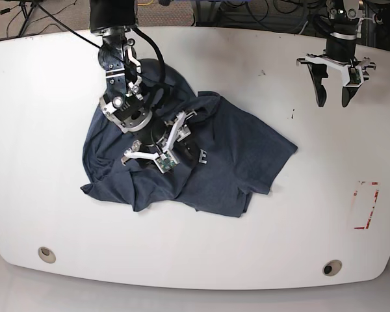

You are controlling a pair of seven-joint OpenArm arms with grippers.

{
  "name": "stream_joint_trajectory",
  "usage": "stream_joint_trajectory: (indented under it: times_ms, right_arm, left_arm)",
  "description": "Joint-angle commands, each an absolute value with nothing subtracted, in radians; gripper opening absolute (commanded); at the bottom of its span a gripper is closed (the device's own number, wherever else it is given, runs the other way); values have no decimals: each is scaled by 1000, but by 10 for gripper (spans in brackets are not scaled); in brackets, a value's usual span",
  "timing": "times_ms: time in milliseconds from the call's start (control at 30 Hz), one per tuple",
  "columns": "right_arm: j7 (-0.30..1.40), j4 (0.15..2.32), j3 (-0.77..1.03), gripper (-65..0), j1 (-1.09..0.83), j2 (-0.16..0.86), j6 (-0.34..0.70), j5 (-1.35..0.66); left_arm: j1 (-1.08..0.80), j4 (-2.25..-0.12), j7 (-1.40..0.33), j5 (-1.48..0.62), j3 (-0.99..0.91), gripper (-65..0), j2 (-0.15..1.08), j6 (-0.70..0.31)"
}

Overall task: Layout the t-shirt on the table in an organized manner, then fold the t-shirt properly
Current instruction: 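Lower the right gripper onto the crumpled navy t-shirt and pinch fabric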

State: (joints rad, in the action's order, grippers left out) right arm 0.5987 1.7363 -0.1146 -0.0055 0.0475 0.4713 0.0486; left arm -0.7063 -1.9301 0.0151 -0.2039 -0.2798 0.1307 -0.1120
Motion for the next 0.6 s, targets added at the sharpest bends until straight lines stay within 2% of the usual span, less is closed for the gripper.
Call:
stream_joint_trajectory:
  times_ms: [0, 567]
  right_arm:
    - [575, 1699, -125, -303, 39, 50, 464, 44]
    - [519, 1497, -131, -306, 136, 48, 470, 36]
  left_arm:
    - [-714, -1948, 41, -208, -286, -318, 136, -108]
    - [-717, -1946, 41, -206, -286, -318, 134, -108]
